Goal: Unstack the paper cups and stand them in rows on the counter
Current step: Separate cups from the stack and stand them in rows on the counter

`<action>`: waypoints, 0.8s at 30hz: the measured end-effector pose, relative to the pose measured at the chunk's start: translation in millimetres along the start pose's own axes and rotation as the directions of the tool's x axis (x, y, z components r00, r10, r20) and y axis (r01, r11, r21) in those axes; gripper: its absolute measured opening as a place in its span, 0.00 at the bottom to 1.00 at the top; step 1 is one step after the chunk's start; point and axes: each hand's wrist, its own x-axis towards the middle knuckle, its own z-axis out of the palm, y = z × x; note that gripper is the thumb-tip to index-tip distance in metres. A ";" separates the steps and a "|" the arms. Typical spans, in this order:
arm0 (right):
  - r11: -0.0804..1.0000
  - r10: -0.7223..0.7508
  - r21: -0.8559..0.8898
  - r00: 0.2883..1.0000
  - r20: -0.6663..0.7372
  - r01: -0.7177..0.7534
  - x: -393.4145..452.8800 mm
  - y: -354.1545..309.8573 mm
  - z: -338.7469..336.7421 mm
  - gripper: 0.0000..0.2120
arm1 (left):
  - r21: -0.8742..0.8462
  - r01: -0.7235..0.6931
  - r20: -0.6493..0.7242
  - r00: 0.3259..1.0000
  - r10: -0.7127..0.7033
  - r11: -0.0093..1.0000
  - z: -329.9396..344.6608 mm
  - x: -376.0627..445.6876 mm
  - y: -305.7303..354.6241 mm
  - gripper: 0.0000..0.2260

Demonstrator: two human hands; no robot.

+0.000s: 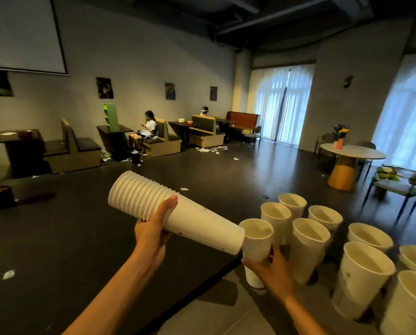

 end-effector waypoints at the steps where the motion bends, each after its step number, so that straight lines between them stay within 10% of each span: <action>1: 1.000 -0.010 0.012 1.000 -0.029 0.010 3.7 1.9 2.6 0.48 | 0.002 0.004 0.009 1.000 -0.004 1.000 -3.4 2.7 -2.7 0.45; 9: 0.993 -0.116 0.023 0.993 -0.035 0.117 10.2 13.1 10.1 0.36 | 0.054 -0.012 0.055 0.998 0.009 0.998 -8.0 5.1 -2.8 0.33; 24: 0.992 0.057 -0.120 0.975 0.213 -0.031 -5.6 -2.1 -14.1 0.33 | 0.144 0.012 0.169 0.985 -0.037 0.989 31.5 -12.4 -14.1 0.40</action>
